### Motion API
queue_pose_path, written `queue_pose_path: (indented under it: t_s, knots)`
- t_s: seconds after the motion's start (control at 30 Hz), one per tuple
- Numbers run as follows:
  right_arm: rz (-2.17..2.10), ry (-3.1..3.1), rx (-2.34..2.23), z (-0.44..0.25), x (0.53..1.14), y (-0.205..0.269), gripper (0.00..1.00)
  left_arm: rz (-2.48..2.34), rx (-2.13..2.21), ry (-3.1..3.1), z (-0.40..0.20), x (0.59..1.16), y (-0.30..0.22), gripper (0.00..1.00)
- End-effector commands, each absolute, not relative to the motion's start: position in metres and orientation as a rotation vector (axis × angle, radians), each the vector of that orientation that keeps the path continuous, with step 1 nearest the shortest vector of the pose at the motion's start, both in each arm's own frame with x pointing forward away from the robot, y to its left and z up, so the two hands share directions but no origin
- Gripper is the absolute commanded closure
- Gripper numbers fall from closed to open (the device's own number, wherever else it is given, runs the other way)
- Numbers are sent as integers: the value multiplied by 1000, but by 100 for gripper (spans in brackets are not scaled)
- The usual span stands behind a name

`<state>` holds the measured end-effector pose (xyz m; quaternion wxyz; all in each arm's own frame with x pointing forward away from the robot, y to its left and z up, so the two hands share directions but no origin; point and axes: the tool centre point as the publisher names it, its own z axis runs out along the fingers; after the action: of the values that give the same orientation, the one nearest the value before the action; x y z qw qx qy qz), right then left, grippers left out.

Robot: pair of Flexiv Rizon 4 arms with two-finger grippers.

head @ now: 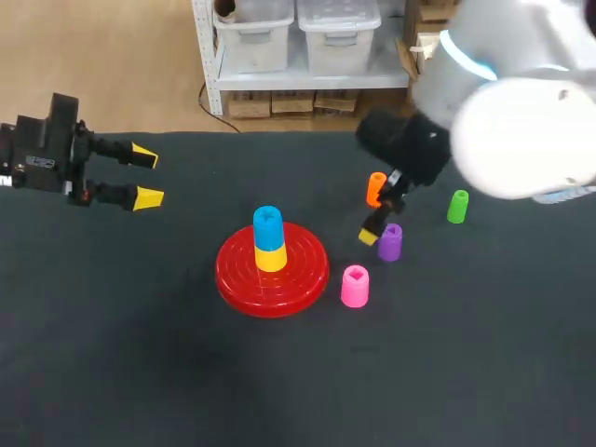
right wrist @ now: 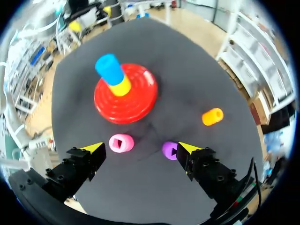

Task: Pick up and stack the cylinders on the red base in this order: pink,purple,orange,green

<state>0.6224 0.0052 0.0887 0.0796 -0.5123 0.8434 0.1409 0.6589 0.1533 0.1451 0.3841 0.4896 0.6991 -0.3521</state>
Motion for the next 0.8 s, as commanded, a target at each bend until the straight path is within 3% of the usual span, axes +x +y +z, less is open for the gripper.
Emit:
queue_pose_path:
  t_s: [0.03, 0.8]
  knots:
    - [52, 2518, -2115, 84, 616, 20, 0, -901, 1250, 1777, 144, 660, 154, 0]
    - [84, 2535, -1973, 43, 585, 25, 0, -901, 1250, 1777, 144, 660, 154, 0]
